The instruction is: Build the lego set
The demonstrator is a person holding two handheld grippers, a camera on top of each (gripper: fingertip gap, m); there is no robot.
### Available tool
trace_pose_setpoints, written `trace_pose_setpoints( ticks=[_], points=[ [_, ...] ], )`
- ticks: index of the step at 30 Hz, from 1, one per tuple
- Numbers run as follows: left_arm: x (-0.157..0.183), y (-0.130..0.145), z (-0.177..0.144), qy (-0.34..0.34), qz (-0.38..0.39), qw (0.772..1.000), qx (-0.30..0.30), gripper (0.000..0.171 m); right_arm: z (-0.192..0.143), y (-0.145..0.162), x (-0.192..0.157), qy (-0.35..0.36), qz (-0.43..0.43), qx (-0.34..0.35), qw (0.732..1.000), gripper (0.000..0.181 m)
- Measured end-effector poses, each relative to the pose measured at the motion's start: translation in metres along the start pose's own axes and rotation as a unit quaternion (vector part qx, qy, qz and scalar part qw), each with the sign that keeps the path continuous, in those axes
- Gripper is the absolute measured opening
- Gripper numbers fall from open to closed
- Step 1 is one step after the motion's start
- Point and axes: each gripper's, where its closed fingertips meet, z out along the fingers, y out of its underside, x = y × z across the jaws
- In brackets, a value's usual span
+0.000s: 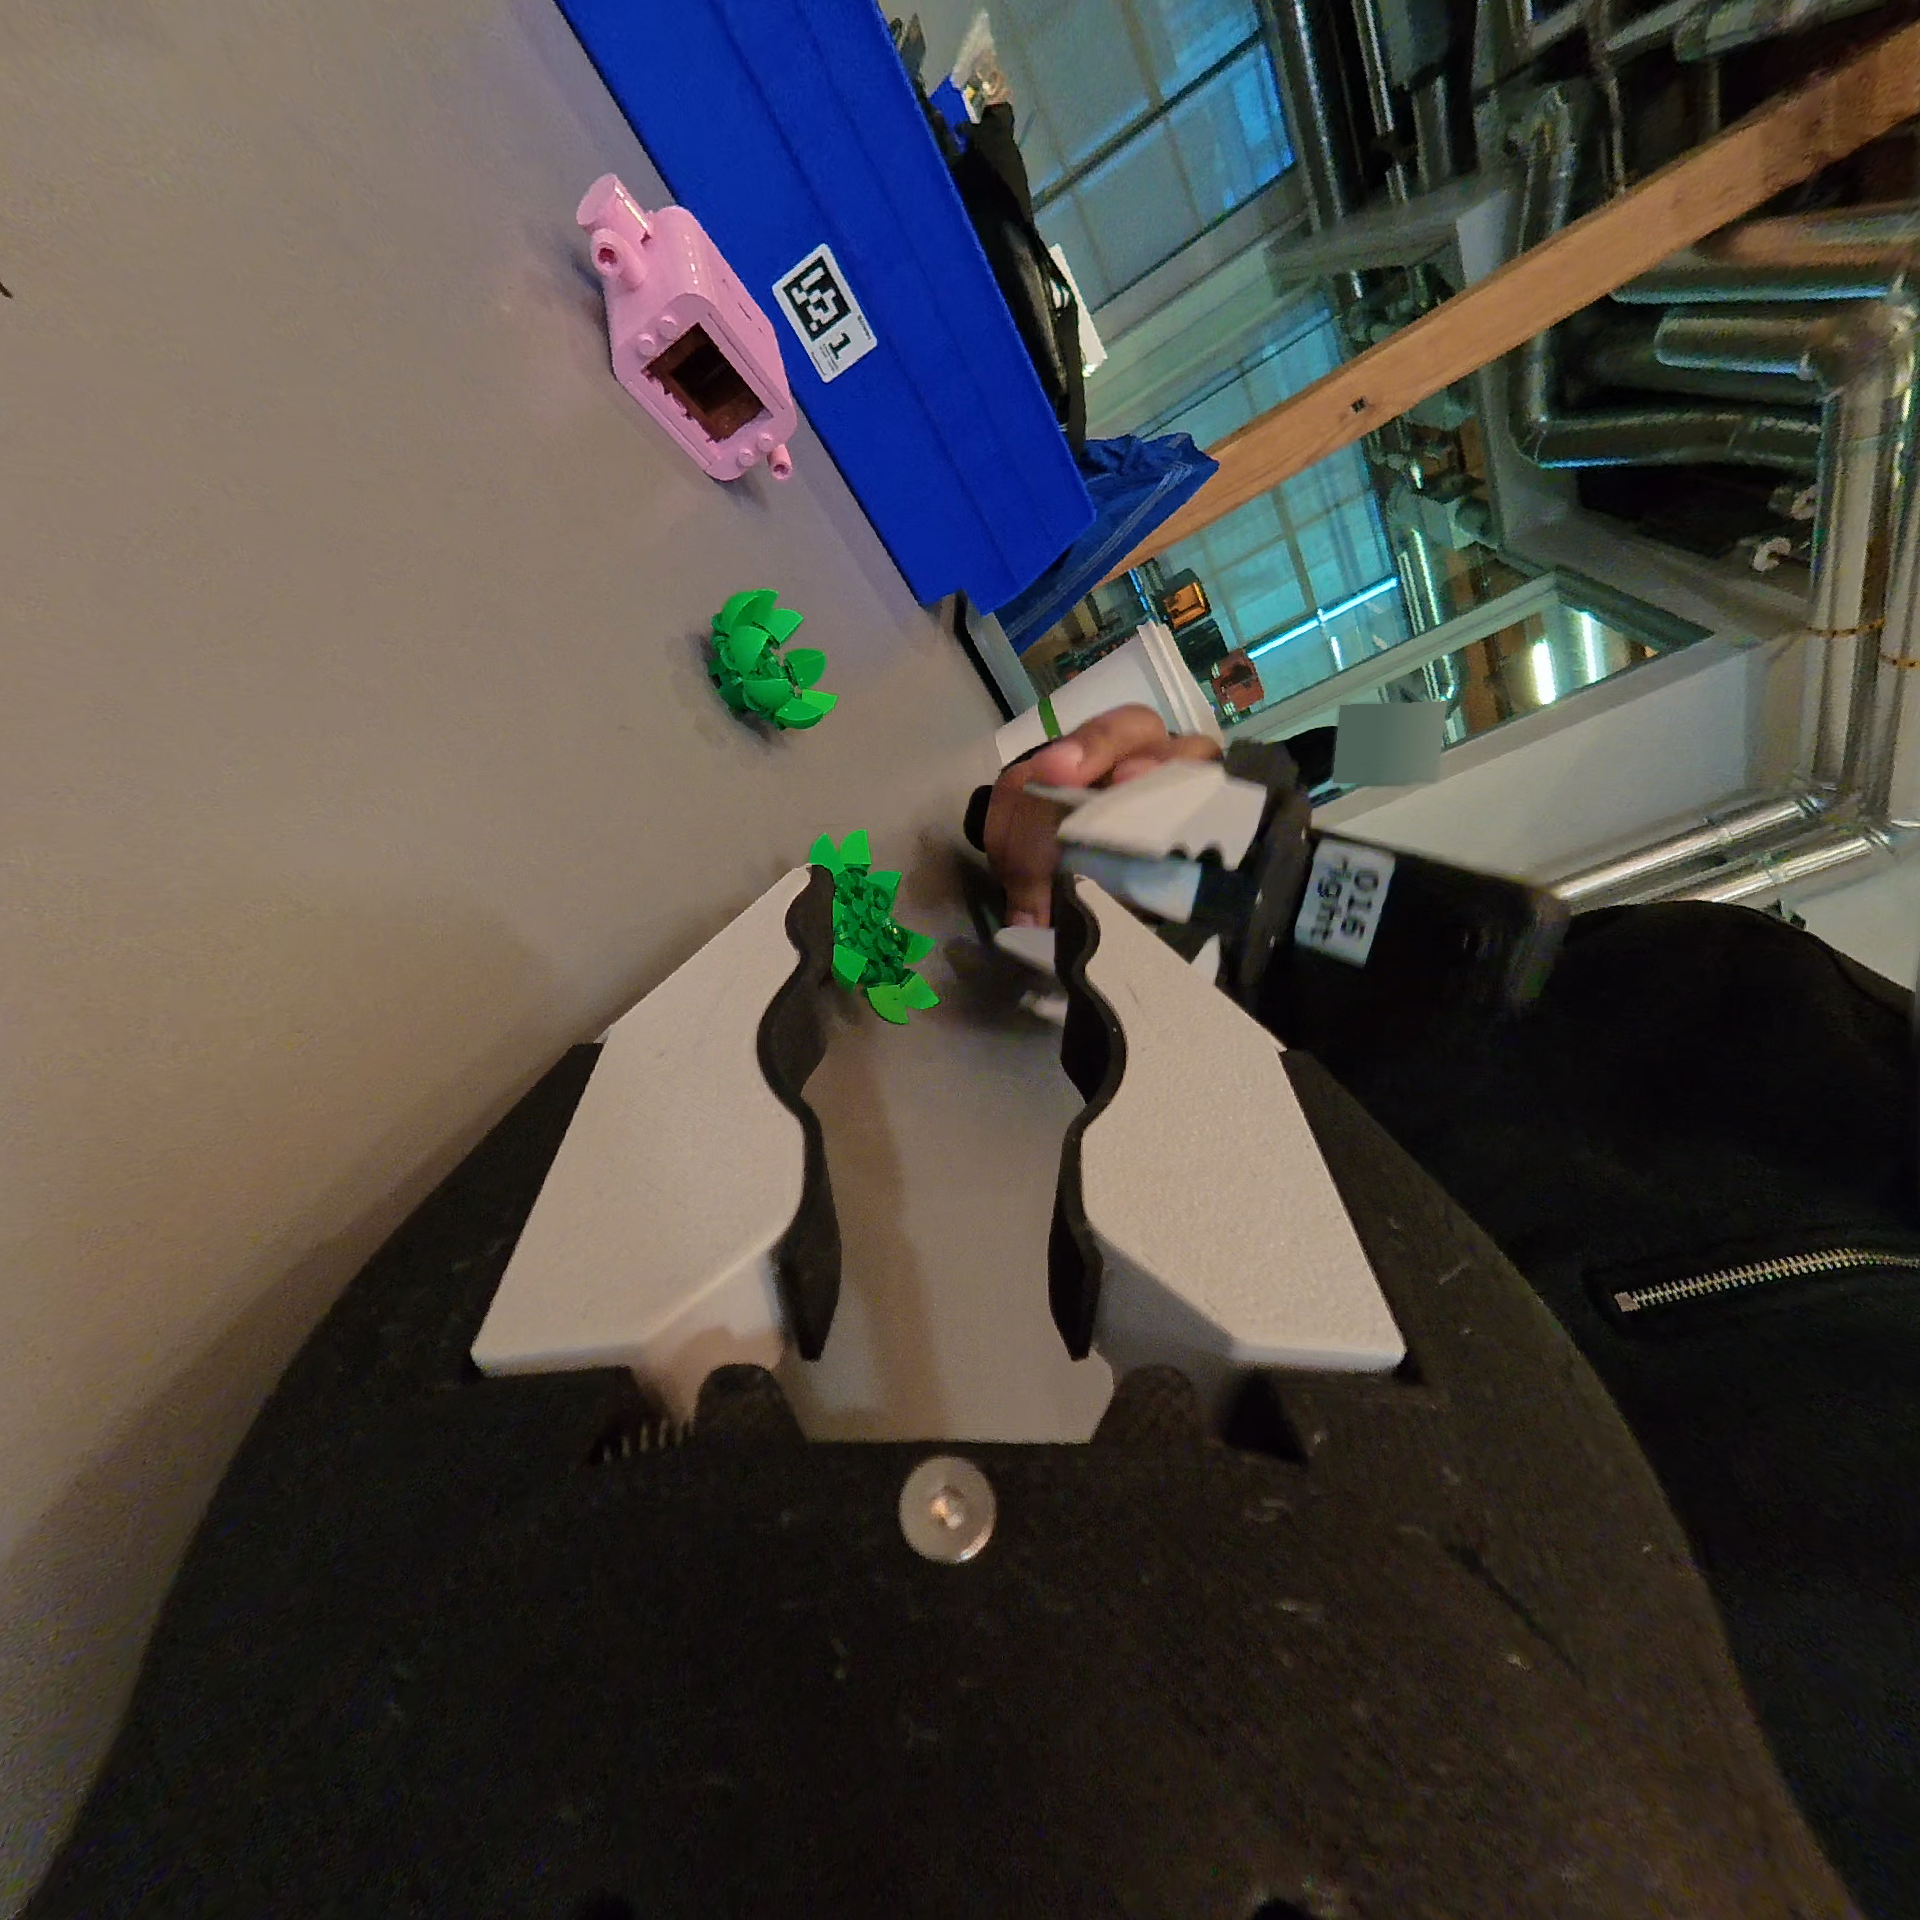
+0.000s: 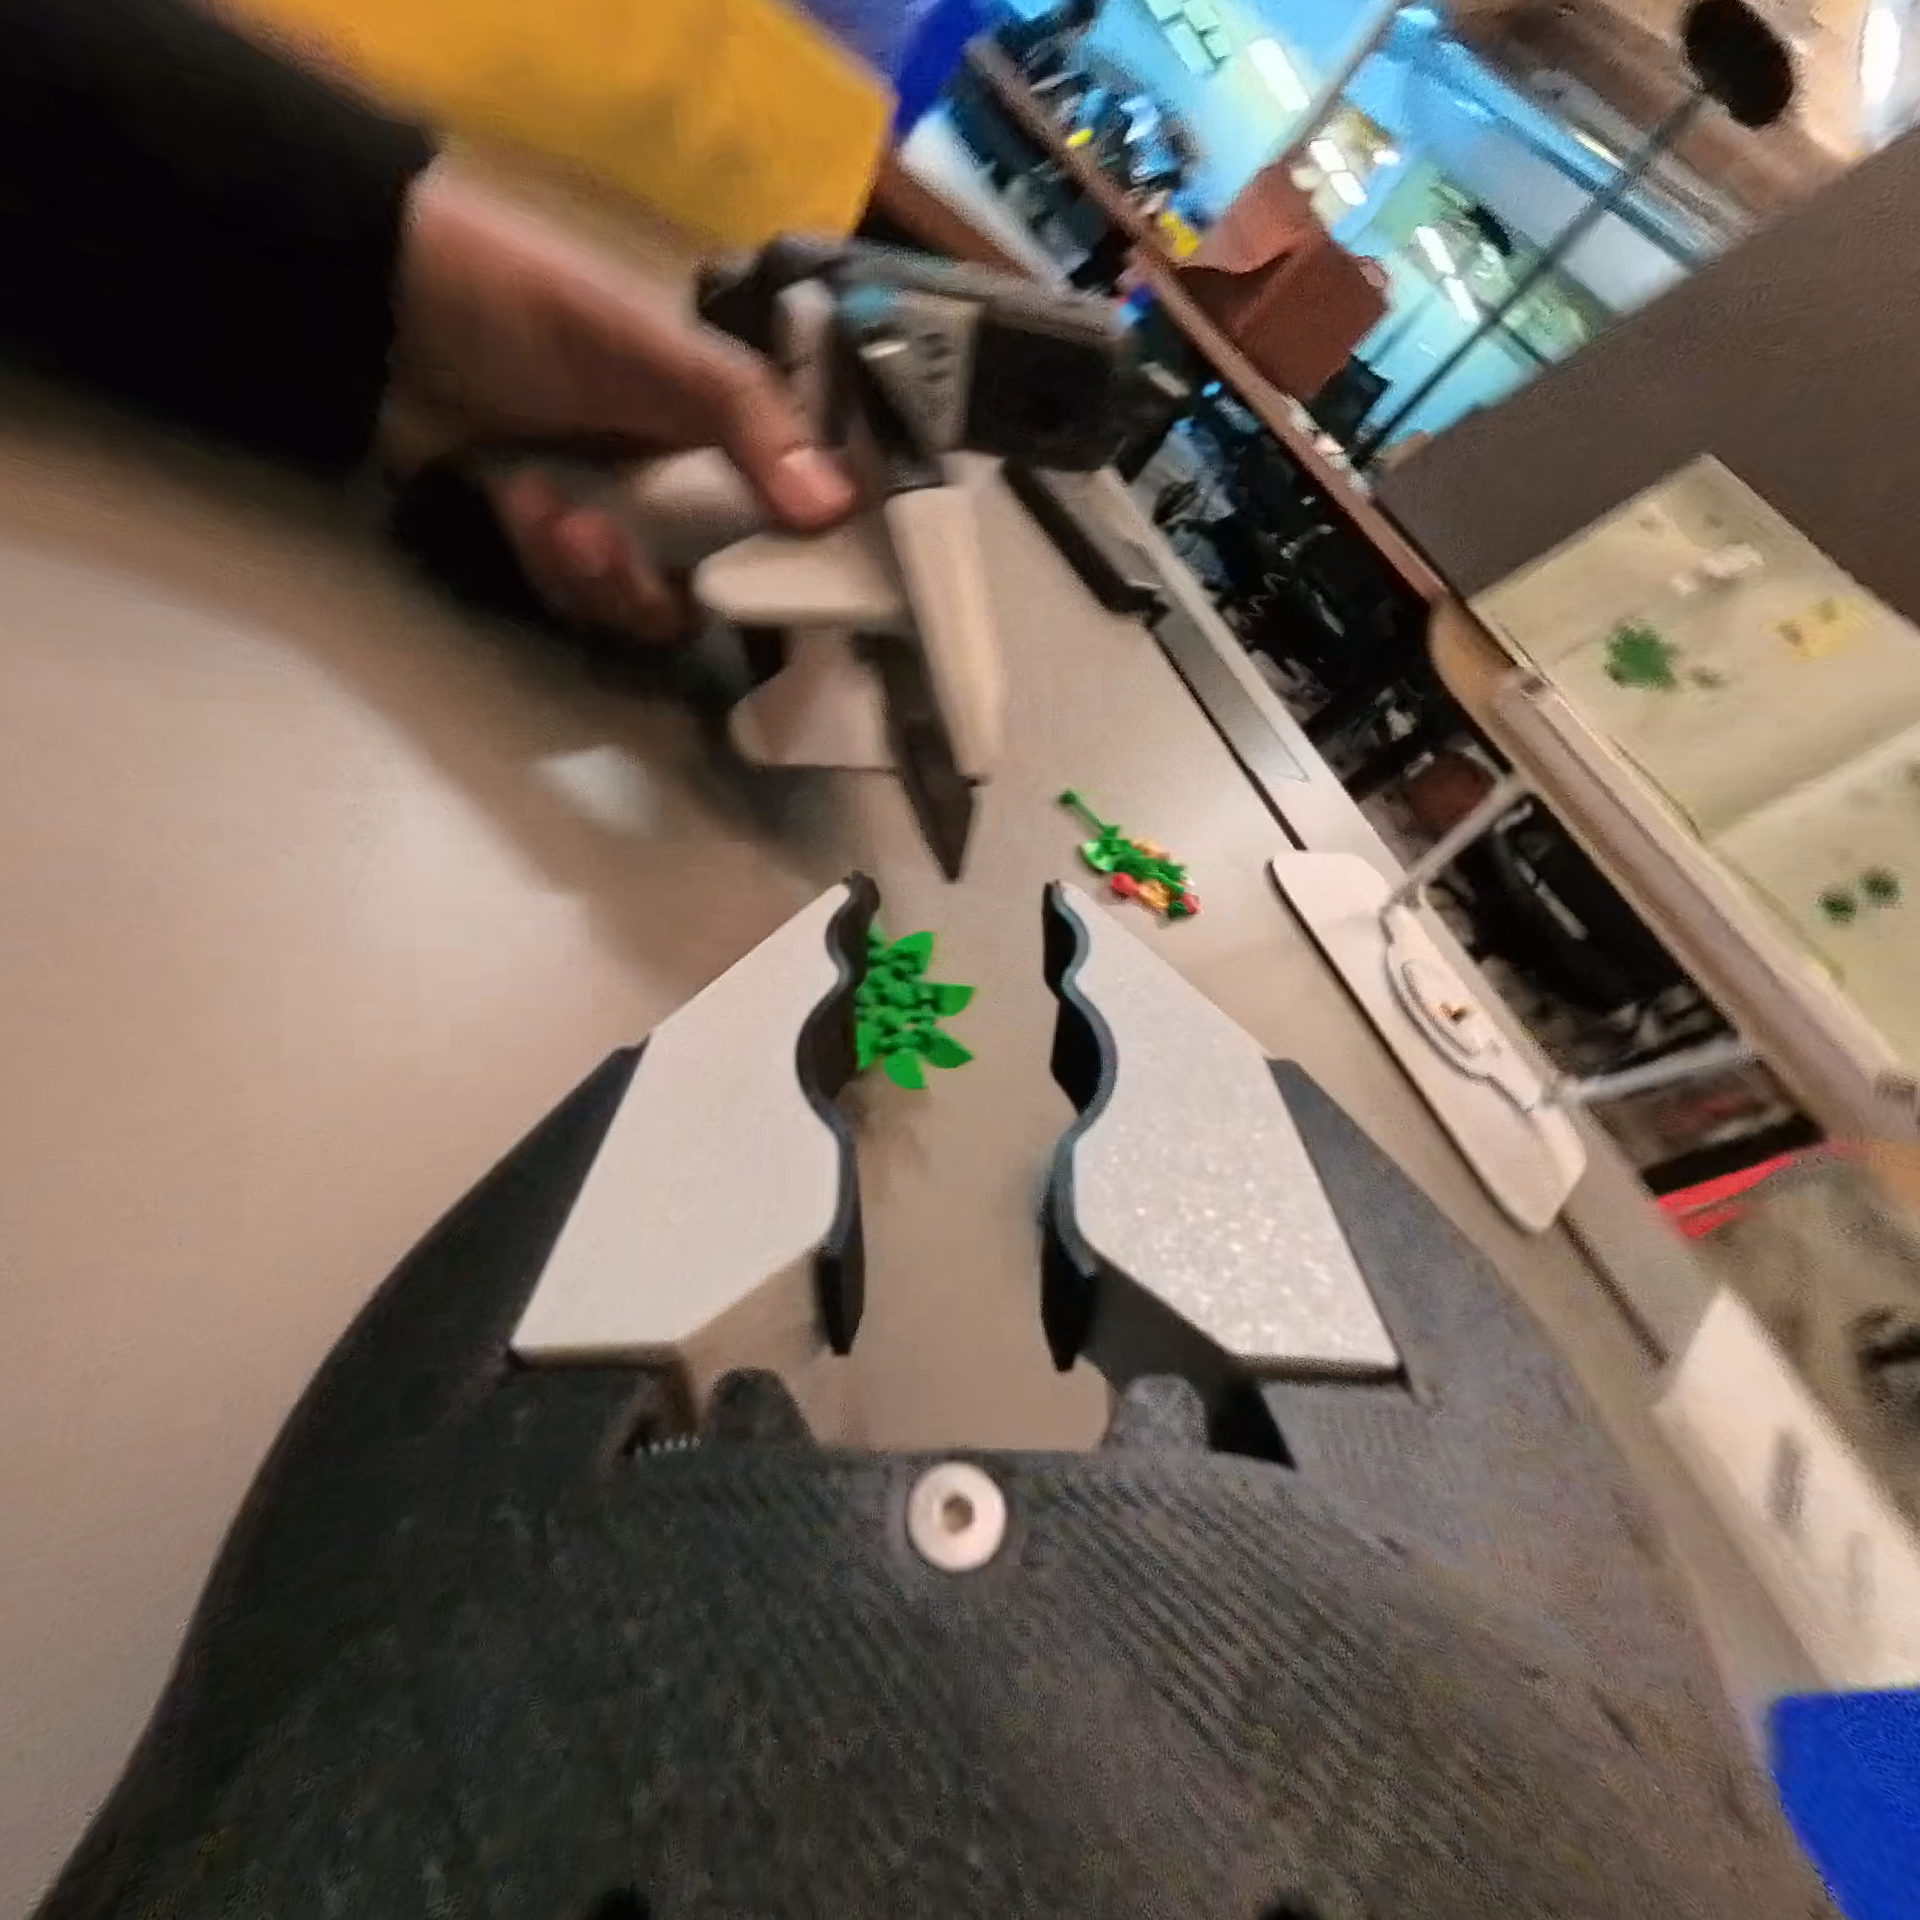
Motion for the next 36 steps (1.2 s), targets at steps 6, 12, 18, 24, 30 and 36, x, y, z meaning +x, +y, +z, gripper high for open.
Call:
trace_pose_setpoints(
  ticks=[6,12,18,24,30,36],
  points=[
    [0.001,0.001,0.001,-0.009,0.018,1.0,-0.003,0.041,-0.014,0.018,0.058,0.052,0.229,0.034,0.971,0.033],
    [0.004,-0.015,-0.002,-0.068,0.138,0.987,0.044,0.041,-0.024,0.026,0.082,0.068,0.33,0.064,0.939,0.032],
    [-0.012,-0.051,-0.042,-0.378,0.41,0.823,0.108,0.021,-0.022,0.027,0.079,0.07,0.317,0.052,0.945,0.031],
    [-0.006,-0.064,-0.048,-0.425,0.436,0.776,0.162,0.0,-0.019,0.027,0.075,0.071,0.299,0.04,0.951,0.03],
    [-0.001,-0.071,-0.059,-0.499,0.473,0.698,0.199,0.0,-0.019,0.029,0.077,0.069,0.313,0.042,0.947,0.03],
    [-0.008,-0.074,-0.066,-0.506,0.432,0.717,0.207,0.0,-0.018,0.029,0.076,0.066,0.308,0.037,0.948,0.029]
  ],
)
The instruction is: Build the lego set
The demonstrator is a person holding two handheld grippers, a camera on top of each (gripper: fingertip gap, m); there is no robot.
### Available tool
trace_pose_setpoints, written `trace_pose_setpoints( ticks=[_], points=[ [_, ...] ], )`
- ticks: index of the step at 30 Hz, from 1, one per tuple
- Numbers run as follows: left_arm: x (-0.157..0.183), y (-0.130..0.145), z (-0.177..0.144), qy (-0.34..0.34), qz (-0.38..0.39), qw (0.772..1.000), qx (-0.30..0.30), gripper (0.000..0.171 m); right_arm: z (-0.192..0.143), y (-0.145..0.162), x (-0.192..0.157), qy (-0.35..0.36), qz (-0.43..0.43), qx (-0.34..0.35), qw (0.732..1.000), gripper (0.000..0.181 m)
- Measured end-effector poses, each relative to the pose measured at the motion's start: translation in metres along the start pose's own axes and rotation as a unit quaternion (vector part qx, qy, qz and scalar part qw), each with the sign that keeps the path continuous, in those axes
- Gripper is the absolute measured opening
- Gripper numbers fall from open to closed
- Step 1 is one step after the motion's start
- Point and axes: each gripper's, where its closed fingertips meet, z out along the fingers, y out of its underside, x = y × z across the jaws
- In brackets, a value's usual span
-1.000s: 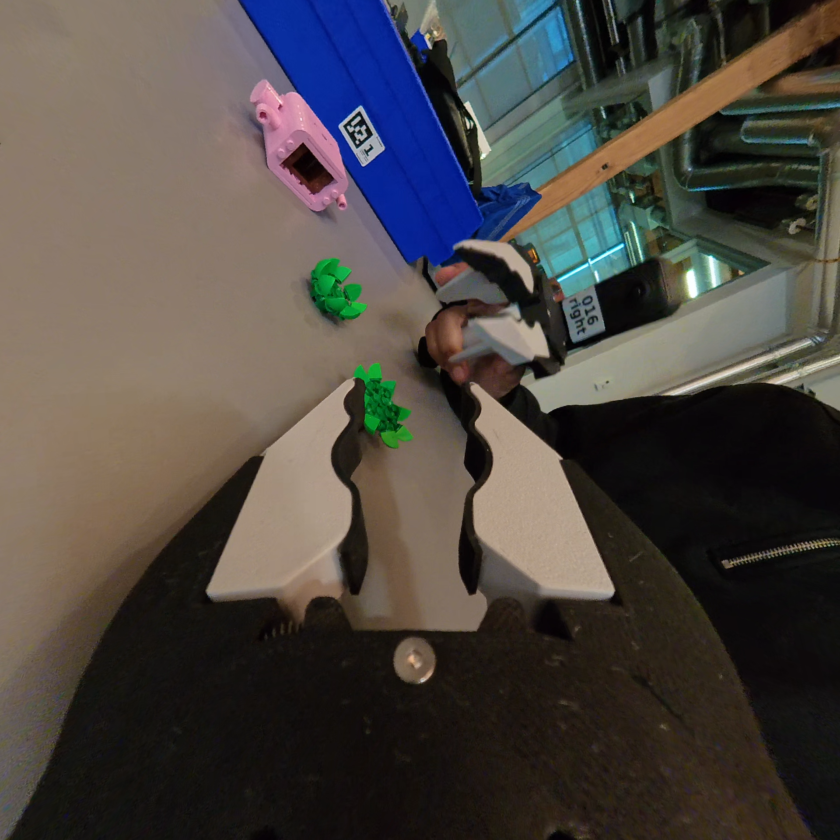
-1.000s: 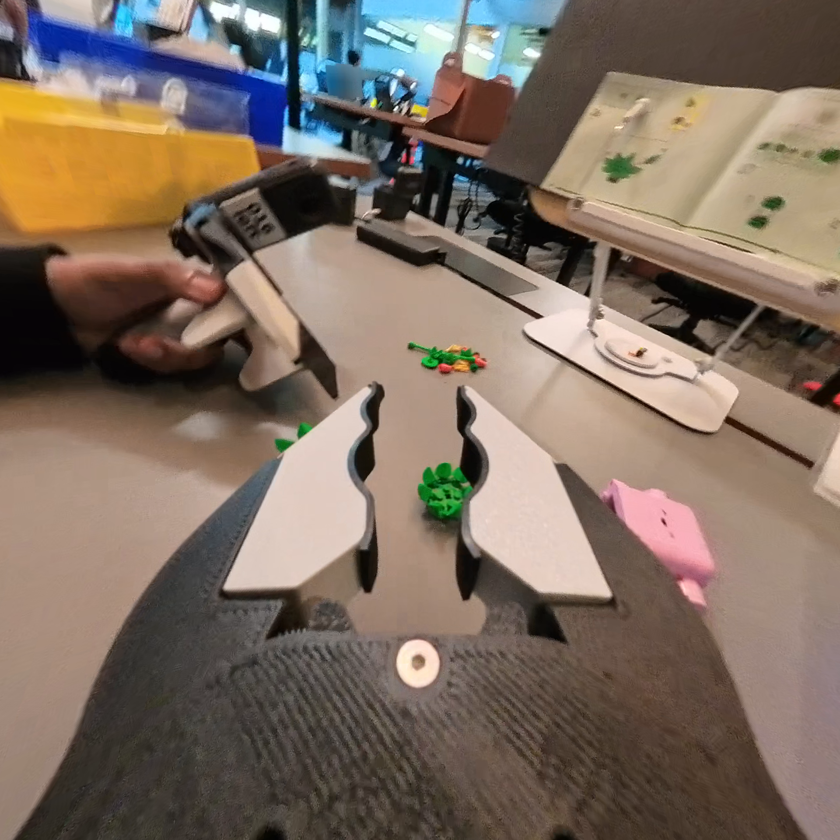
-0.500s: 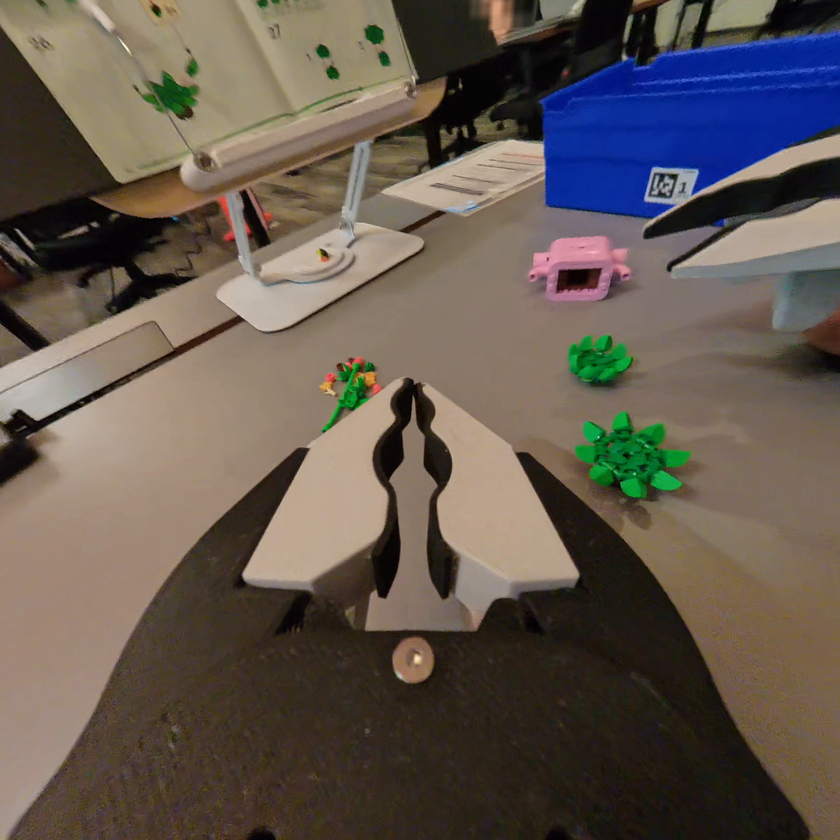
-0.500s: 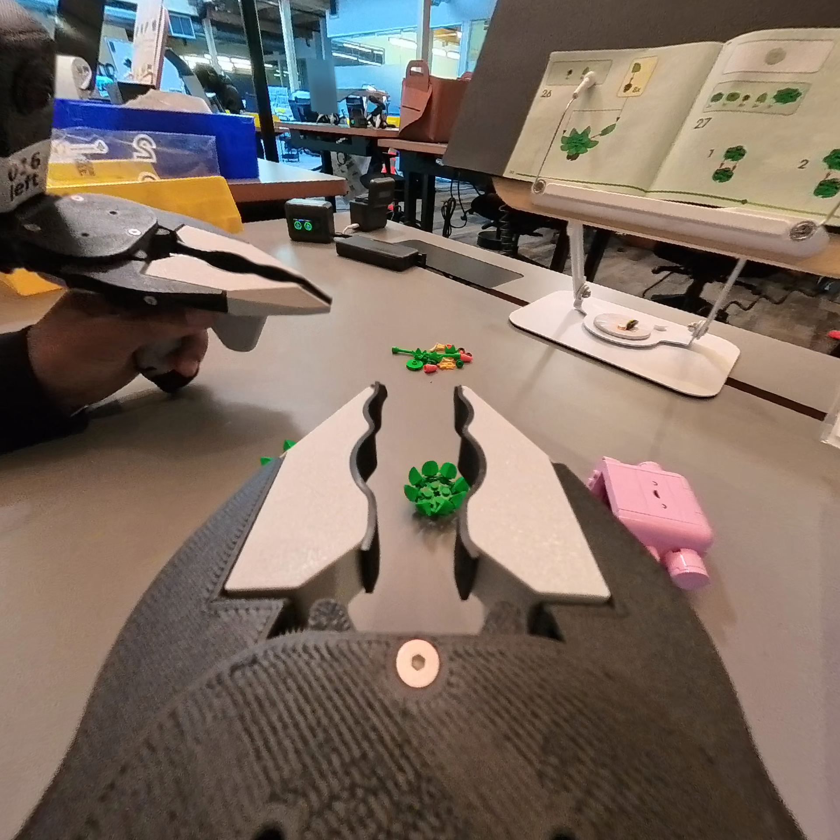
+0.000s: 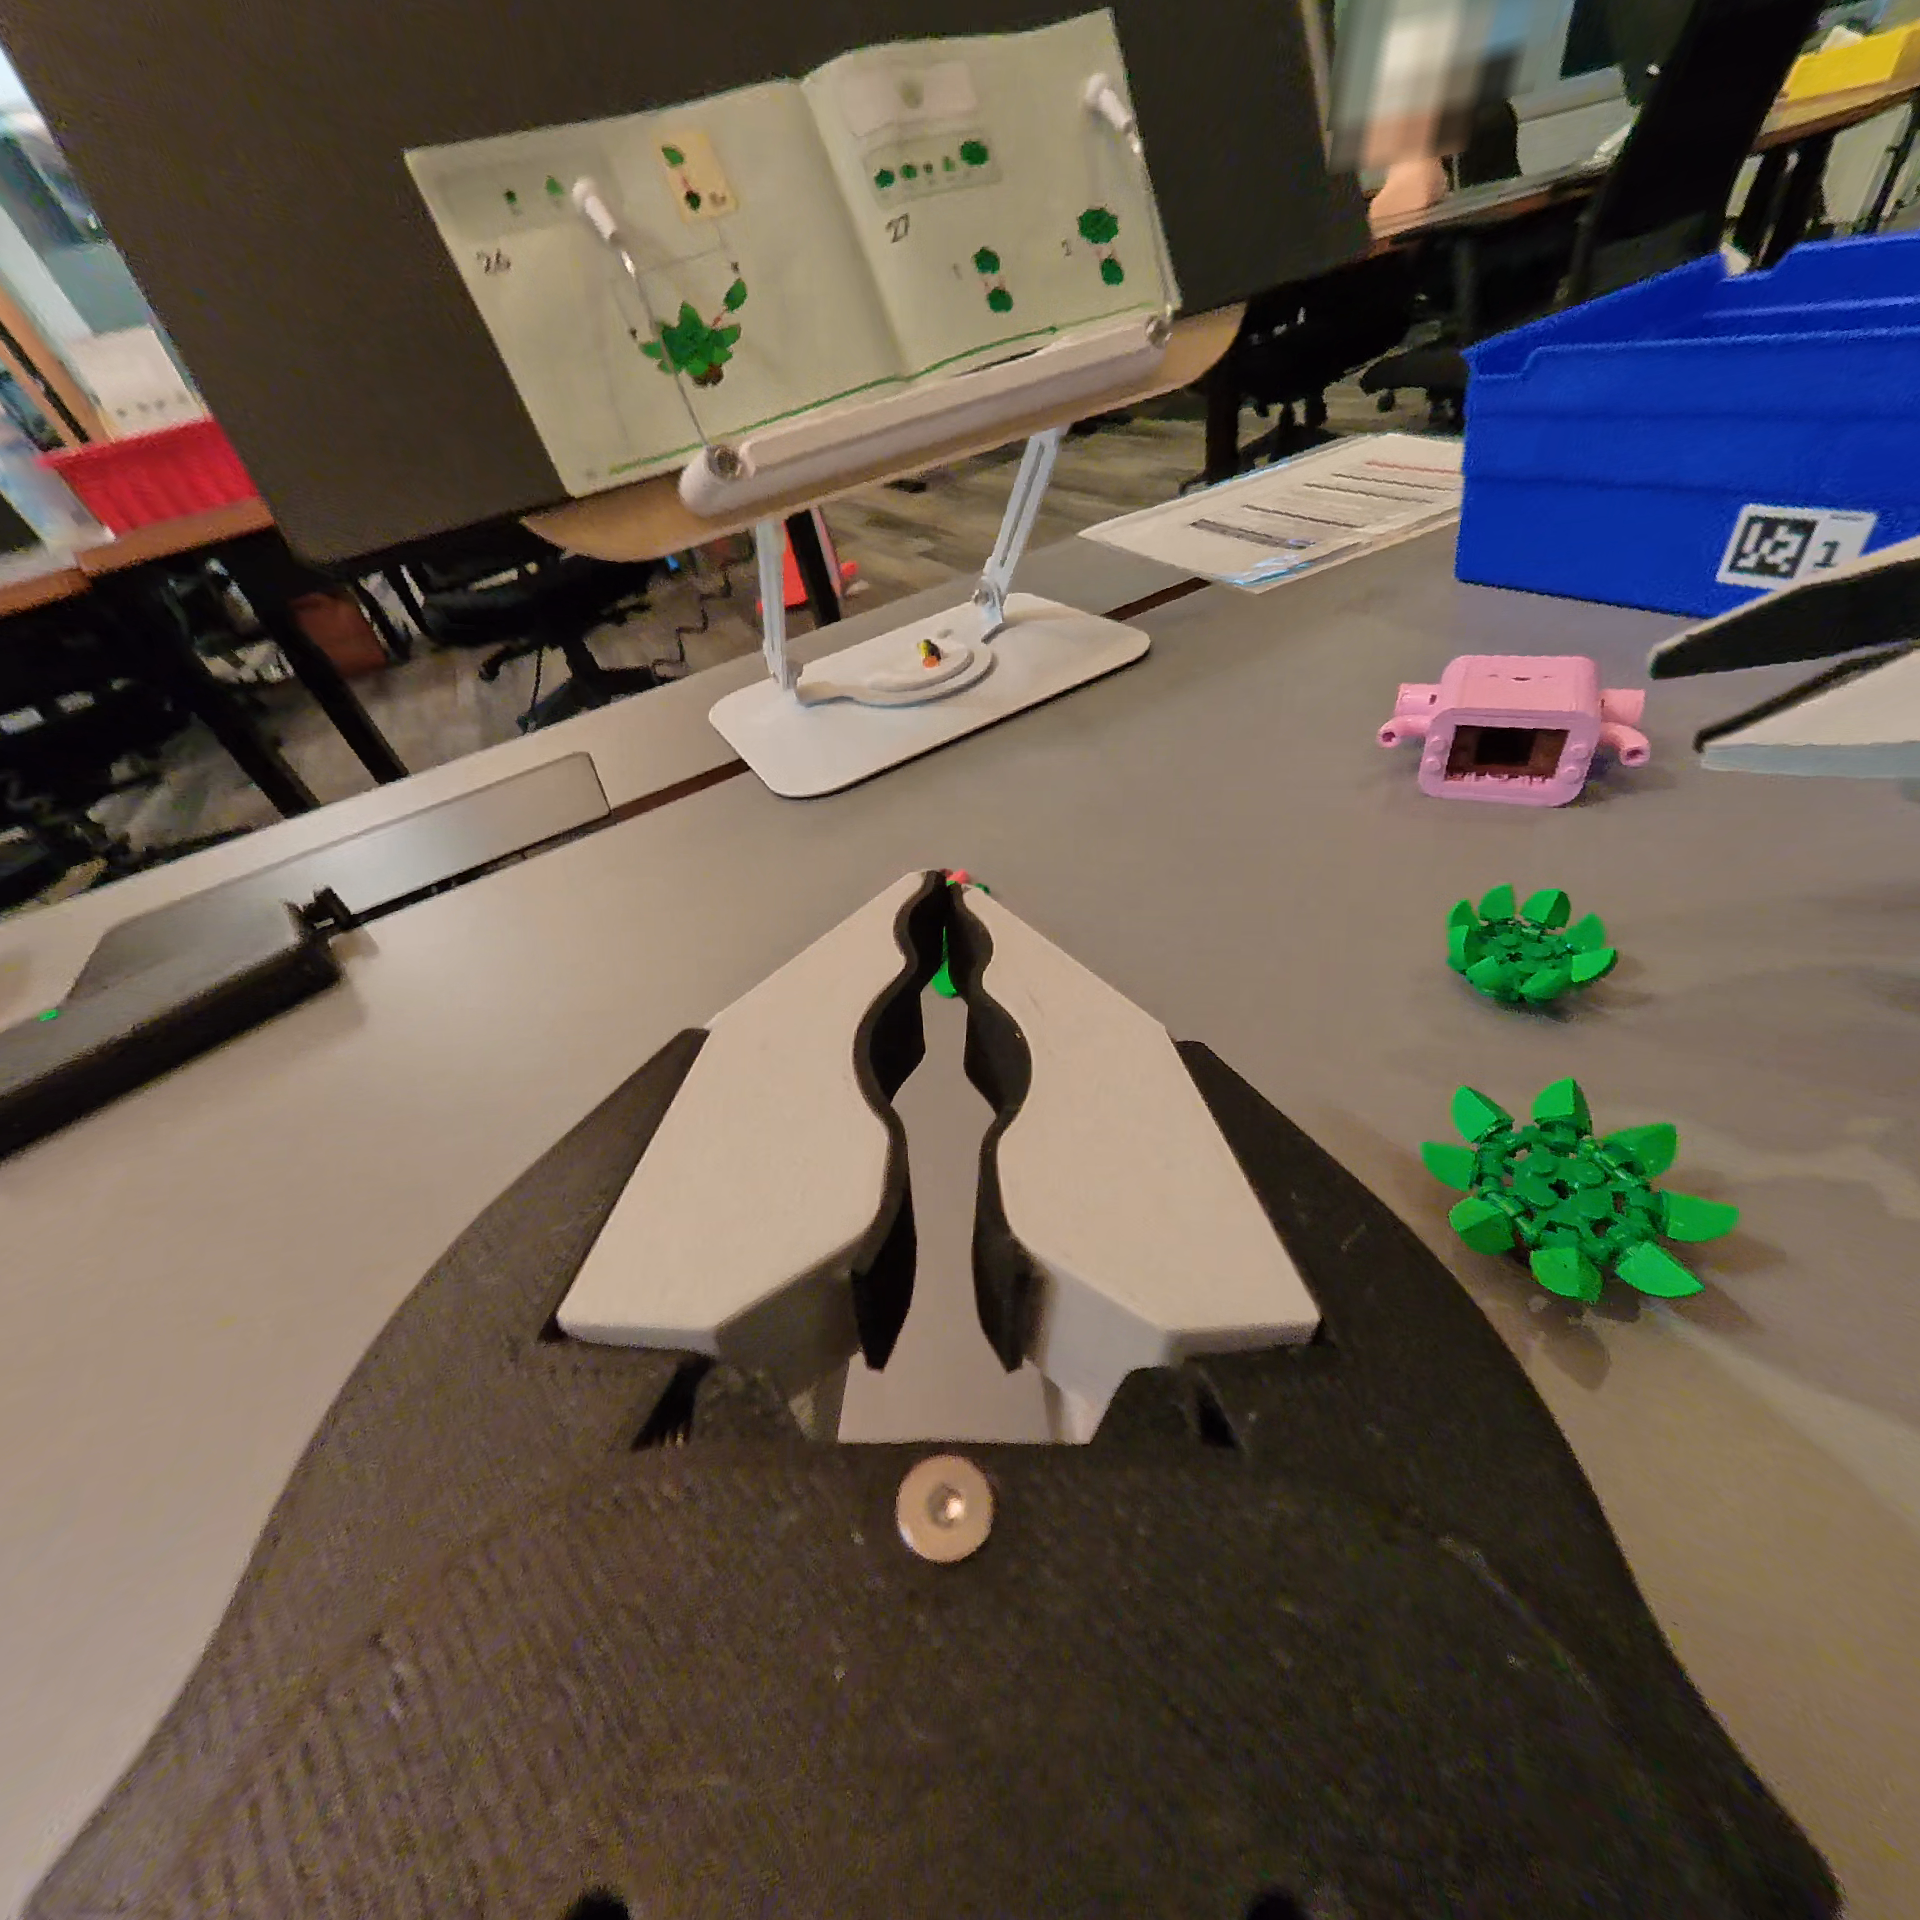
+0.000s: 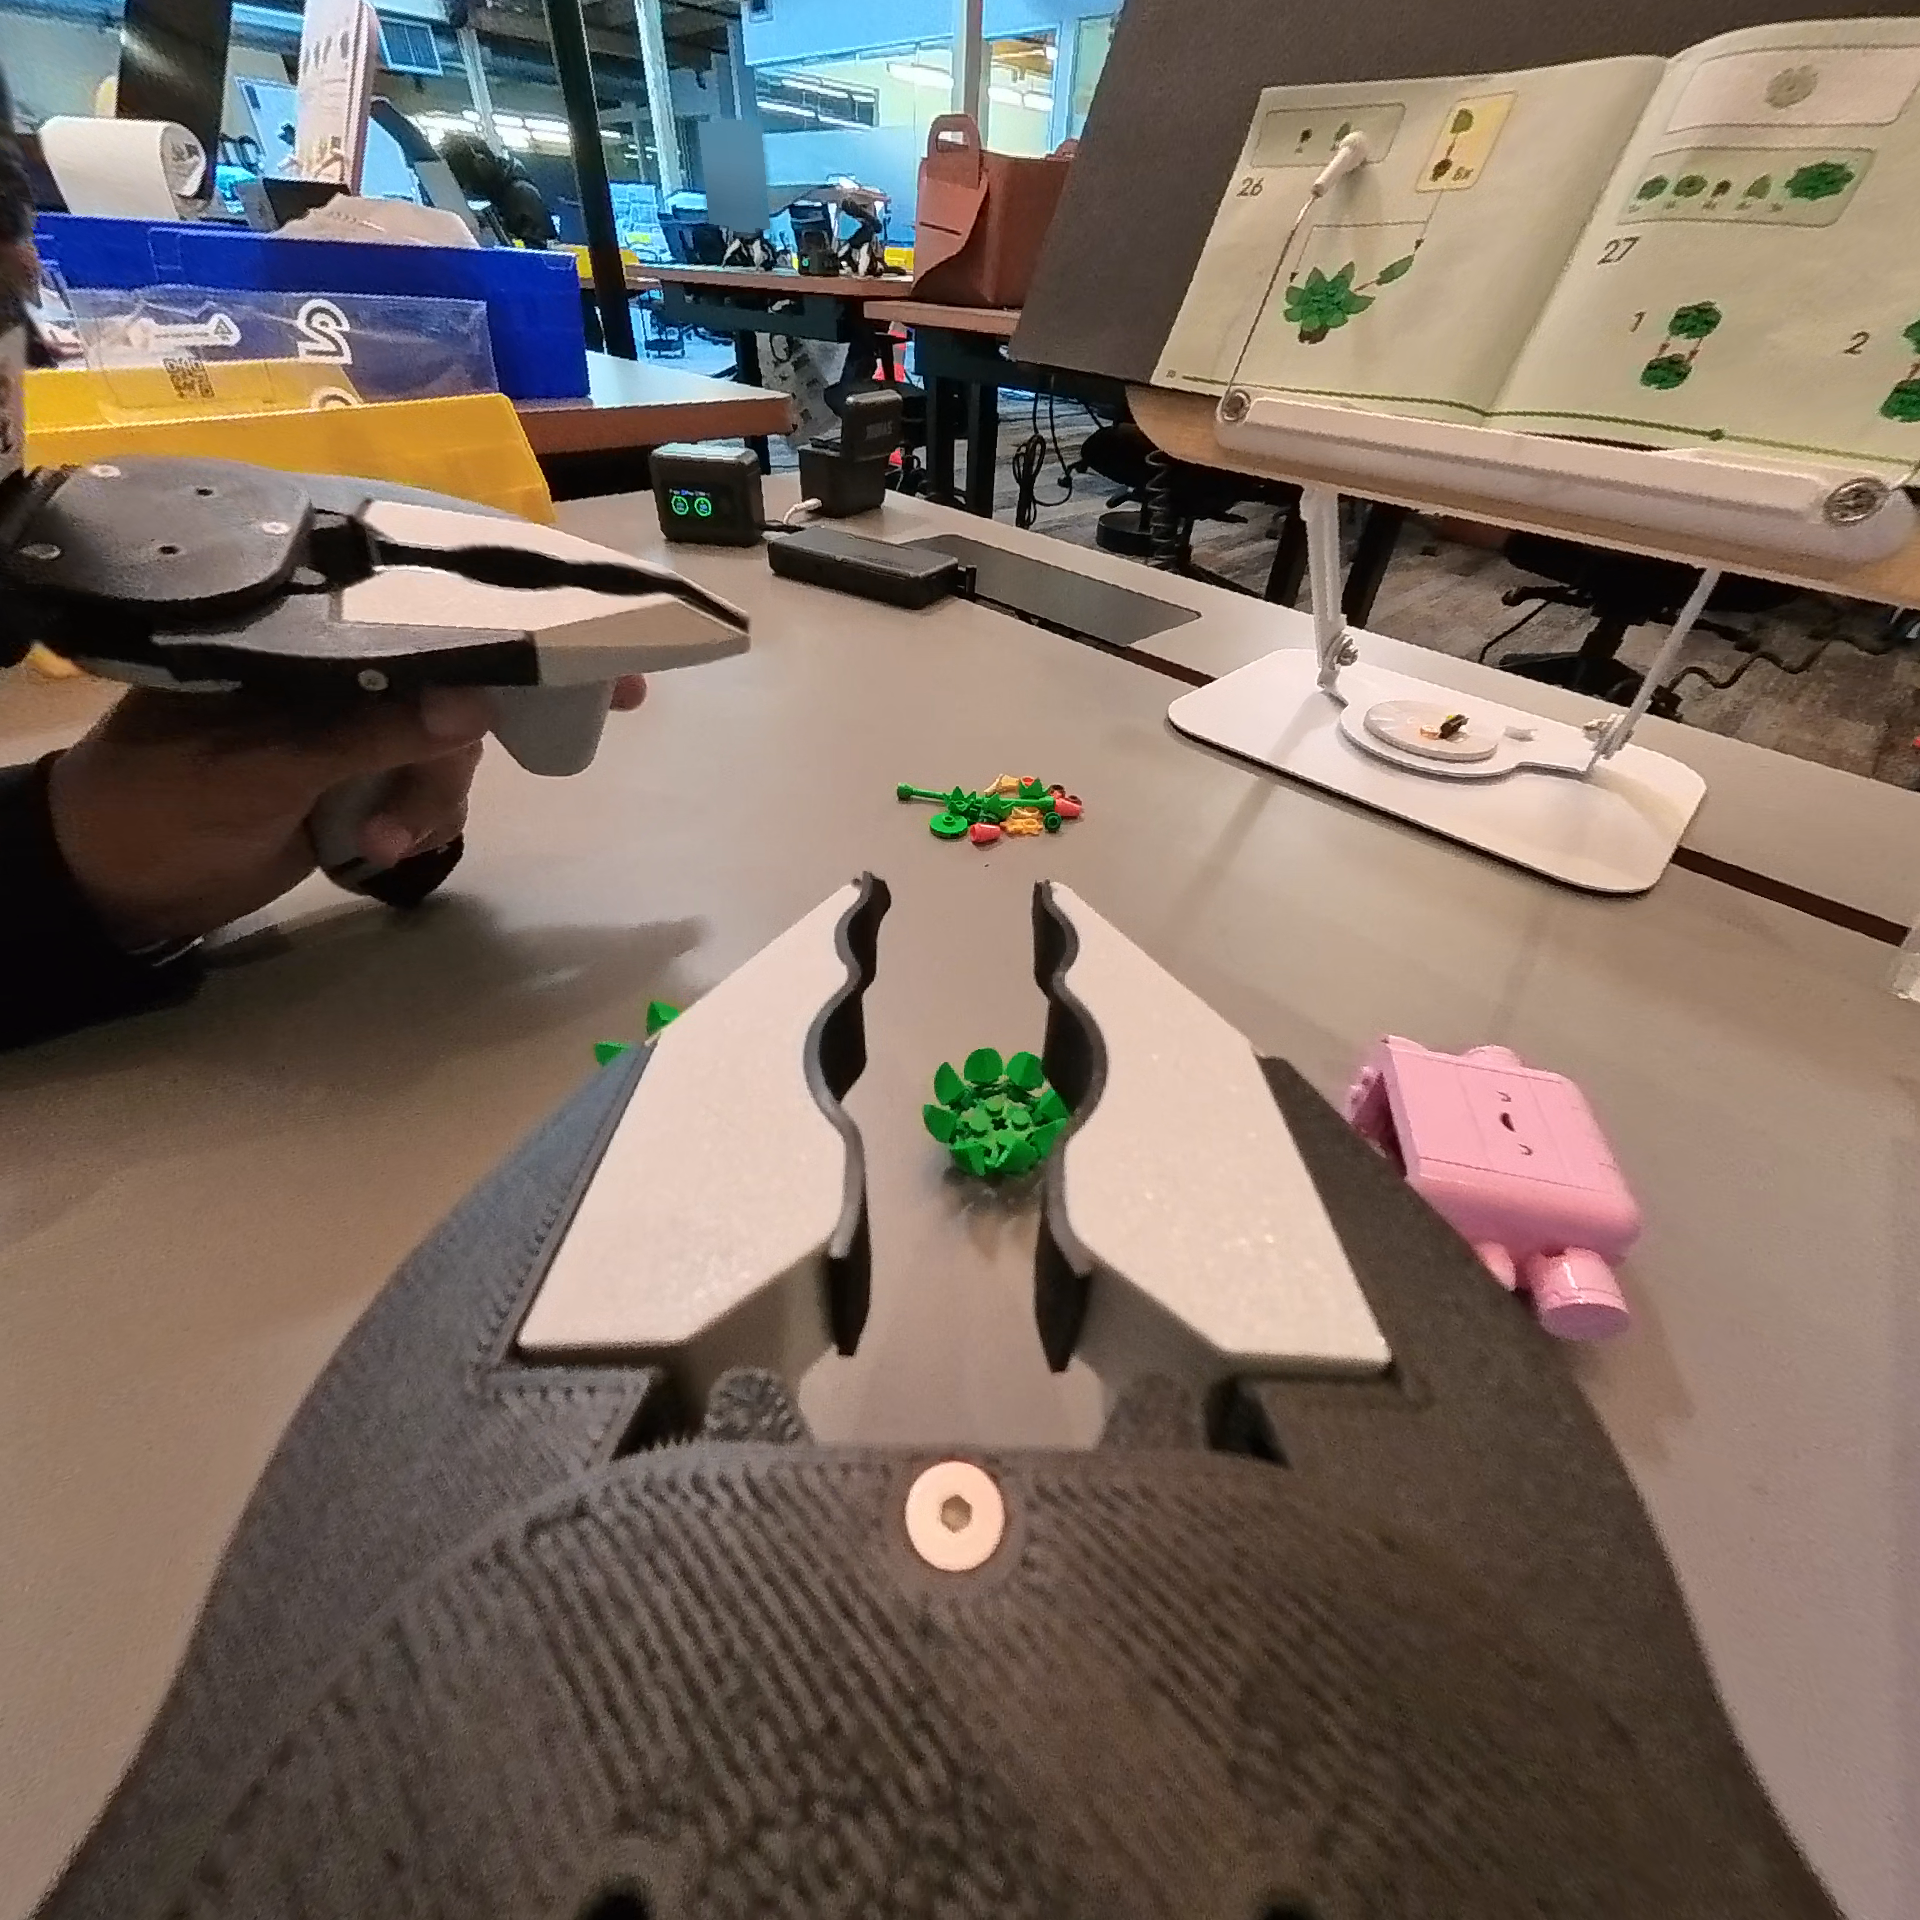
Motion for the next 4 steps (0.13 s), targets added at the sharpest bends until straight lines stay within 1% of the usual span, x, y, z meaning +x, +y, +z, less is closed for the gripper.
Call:
trace_pose_setpoints(
  ticks=[4],
  points=[
    [0.0018,0.0043,0.0037,-0.002,0.009,1.0,-0.018,0.0,0.0008,0.0009,-0.0019,-0.002,-0.007,-0.004,1.0,0.028]
  ],
)
